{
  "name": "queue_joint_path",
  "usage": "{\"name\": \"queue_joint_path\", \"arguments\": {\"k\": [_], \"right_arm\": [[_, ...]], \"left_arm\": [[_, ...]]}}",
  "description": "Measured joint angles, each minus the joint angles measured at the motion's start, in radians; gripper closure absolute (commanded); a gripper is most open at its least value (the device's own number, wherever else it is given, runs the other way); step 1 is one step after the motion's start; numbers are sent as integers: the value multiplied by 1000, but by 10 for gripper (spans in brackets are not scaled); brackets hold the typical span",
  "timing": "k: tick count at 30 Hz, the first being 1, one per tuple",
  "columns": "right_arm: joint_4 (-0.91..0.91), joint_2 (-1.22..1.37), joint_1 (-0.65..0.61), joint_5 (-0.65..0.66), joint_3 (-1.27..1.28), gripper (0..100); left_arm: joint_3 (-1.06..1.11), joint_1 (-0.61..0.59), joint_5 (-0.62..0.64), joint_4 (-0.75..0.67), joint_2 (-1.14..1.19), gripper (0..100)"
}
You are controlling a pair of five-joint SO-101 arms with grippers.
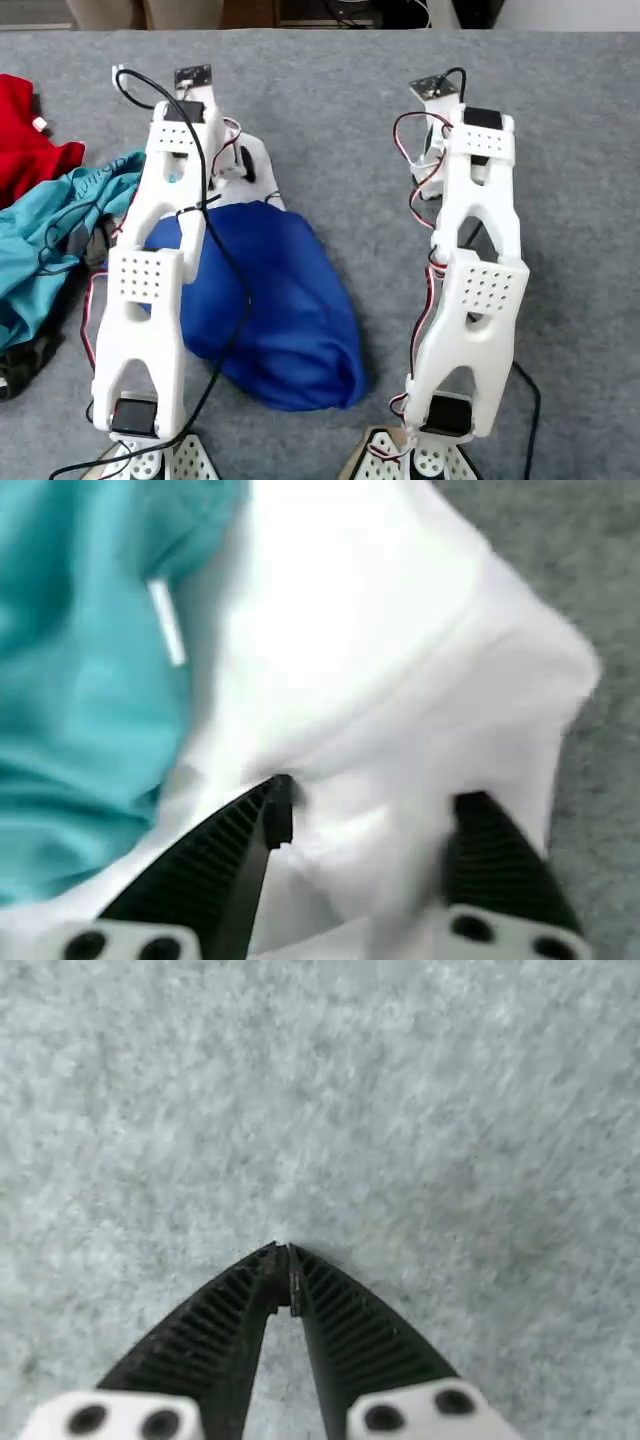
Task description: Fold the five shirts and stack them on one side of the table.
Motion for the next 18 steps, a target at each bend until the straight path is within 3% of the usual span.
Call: {"name": "queue_joint_path", "arguments": {"k": [8,18], "right_arm": [[-12,2,0,0,0,991],[-12,2,0,0,0,991]], "left_arm": [[-224,-9,0,2,77,980],[-608,-161,-2,69,68,980]]}}
